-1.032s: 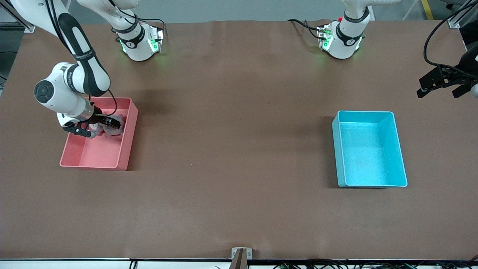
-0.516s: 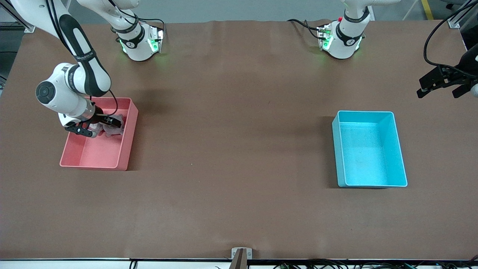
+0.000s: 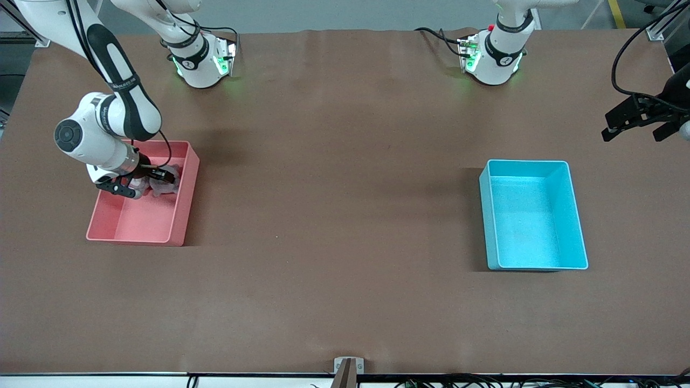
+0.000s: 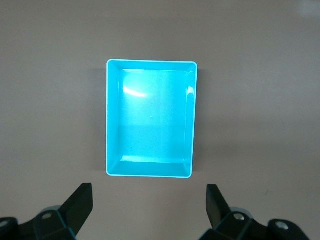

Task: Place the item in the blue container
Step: 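Reach the right gripper into the pink box and grasp the grey plush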

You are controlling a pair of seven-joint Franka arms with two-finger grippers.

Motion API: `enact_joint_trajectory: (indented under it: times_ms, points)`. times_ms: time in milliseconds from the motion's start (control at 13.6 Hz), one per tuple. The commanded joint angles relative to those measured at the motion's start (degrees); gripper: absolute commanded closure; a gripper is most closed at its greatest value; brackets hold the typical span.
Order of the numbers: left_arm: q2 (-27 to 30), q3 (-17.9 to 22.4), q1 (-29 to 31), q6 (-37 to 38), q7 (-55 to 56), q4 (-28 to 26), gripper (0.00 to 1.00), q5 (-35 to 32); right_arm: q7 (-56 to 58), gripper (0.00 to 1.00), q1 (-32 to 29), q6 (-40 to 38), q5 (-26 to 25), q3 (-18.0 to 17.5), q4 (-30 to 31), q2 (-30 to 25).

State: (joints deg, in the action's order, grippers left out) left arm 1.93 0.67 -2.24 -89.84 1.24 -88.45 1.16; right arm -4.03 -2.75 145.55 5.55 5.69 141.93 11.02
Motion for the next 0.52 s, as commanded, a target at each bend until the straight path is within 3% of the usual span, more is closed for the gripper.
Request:
enact_joint_trajectory:
  times_ms: [0,442]
  points:
    - [0.5,0.0,0.1,0.4,-0.1,0.0,0.0,0.2,-0.4,0.57,-0.5,0.4,0.9,-0.2,0.8,-0.2]
    - [0.7,-0.1,0.1,0.5,0.1,0.0,0.0,0.2,-0.5,0.94,-0.5,-0.2,0.9,-0.3,0.7,-0.4]
